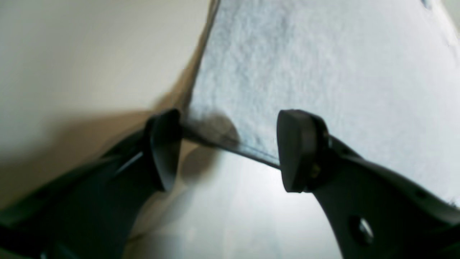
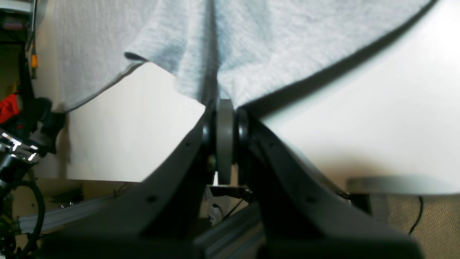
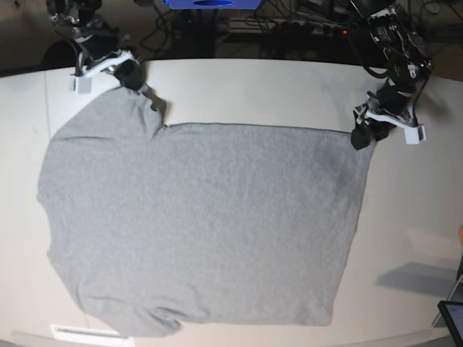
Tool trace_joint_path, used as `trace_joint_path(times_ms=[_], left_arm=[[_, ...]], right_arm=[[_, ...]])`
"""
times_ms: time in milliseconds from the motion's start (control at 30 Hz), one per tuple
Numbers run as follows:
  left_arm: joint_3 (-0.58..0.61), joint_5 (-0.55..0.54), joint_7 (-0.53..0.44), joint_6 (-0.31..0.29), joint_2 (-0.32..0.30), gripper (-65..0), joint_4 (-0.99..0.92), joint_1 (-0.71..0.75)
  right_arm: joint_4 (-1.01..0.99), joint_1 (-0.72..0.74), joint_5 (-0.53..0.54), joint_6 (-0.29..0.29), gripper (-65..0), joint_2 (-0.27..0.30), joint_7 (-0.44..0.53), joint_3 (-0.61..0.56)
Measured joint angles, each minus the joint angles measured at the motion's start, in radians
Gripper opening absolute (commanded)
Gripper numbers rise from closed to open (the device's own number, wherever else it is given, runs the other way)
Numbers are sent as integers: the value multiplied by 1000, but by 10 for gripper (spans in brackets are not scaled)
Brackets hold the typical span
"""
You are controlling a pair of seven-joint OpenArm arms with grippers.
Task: Fold the T-shirt properly
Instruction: 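Move the left gripper to the shirt's other shoulder corner and grasp it, then drag the held shoulder edge with the right gripper across the shirt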
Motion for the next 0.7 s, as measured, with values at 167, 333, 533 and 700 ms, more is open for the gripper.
trace_joint_path(times_ms=[167, 333, 533, 700], left_arm=[[-2, 18, 8, 24, -6, -240, 0, -23], [-2, 15, 8, 21, -5, -240, -1, -24], [42, -4, -20, 12, -8, -242, -59, -61], [85, -8, -40, 10, -12, -270, -77, -71]], right_arm=[[0, 0, 0, 0, -649, -1, 0, 0], [0, 0, 0, 0, -649, 0, 0, 0], [0, 0, 0, 0, -649, 0, 0, 0], [0, 0, 0, 0, -649, 0, 0, 1]])
